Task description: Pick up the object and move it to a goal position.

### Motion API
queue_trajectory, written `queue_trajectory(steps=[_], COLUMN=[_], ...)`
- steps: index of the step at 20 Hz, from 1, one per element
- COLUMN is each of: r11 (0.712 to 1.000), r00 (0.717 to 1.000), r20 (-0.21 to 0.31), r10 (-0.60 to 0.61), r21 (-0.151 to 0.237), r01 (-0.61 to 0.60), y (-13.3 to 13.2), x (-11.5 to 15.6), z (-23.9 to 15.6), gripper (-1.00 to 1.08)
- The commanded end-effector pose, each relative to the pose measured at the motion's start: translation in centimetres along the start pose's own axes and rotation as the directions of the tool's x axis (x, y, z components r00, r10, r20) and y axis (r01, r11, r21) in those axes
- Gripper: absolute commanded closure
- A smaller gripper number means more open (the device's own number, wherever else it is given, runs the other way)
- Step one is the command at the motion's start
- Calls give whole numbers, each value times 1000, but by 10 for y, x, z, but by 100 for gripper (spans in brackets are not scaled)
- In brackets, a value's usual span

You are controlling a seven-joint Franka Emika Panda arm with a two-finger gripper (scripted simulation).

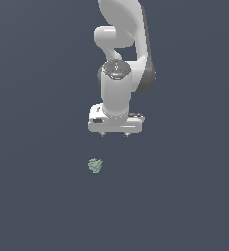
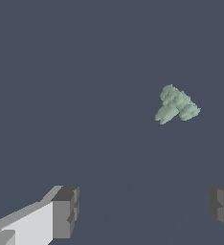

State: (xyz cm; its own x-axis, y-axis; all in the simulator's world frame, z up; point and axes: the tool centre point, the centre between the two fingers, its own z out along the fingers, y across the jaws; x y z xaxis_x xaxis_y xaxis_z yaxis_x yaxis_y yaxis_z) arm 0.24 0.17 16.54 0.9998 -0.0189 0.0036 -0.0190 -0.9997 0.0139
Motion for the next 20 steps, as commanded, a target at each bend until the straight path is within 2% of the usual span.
queue_trajectory(steps=[1,10,20], r11=[1000,1000,999], r00=[1000,999,999], r20=[0,-32,-26], r10=[0,-15,37], r21=[0,24,26], r01=[0,16,-36], y=[0,-26,-18], x=[0,9,14], z=[0,-23,-15], gripper=[-92,-92,-92])
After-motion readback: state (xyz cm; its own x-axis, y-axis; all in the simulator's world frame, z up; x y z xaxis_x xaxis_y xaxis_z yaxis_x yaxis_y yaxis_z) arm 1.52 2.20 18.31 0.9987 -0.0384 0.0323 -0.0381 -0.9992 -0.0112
